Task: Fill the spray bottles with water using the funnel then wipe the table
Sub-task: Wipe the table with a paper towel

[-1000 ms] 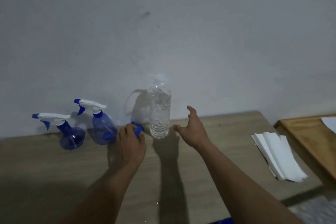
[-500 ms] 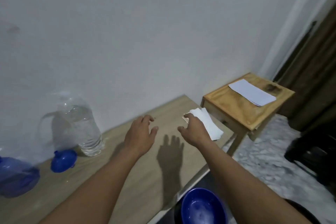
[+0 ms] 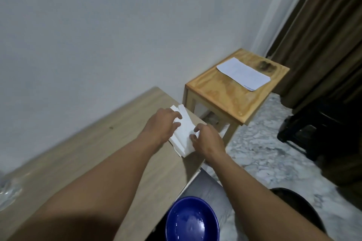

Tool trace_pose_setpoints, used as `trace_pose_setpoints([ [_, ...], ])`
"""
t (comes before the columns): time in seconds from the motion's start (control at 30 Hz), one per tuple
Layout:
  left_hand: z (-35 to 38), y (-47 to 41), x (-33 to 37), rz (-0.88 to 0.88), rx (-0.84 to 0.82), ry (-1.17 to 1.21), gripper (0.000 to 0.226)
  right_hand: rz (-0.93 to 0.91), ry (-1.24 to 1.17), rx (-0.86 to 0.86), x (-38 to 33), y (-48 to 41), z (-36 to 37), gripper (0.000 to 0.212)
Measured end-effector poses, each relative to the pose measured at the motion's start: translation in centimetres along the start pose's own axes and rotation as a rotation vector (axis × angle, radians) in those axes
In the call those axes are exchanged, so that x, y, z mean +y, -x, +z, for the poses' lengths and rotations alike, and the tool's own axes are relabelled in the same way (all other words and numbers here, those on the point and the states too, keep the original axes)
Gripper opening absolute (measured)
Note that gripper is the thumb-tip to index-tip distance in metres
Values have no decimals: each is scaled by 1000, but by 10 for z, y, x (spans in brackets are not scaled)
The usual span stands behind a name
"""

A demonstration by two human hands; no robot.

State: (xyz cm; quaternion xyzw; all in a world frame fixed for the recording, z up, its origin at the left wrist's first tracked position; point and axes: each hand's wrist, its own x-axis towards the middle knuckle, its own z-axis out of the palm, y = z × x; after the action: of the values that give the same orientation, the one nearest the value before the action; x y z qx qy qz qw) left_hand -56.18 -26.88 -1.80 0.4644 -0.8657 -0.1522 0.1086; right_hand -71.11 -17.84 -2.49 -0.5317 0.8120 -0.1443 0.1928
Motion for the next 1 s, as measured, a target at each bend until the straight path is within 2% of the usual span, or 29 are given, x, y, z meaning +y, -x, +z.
trace_pose_setpoints([
  [0.27, 13, -46, 14, 129, -115, -274, 39, -95, 180, 13, 5, -7, 2, 40],
  [0.5, 24, -51, 12, 180, -143, -386, 42, -121, 285, 24, 0, -3, 3, 25],
  [0.63, 22, -51, 12, 195, -121, -417, 27, -118, 276, 1, -1, -2, 3, 36],
  [0.77, 23, -51, 9, 214, -84, -438, 20, -97, 269, 4, -3, -1, 2, 21],
  [1.0, -2, -42, 19, 266, 20, -274, 22, -99, 212, 117, -4, 0, -19, 19],
])
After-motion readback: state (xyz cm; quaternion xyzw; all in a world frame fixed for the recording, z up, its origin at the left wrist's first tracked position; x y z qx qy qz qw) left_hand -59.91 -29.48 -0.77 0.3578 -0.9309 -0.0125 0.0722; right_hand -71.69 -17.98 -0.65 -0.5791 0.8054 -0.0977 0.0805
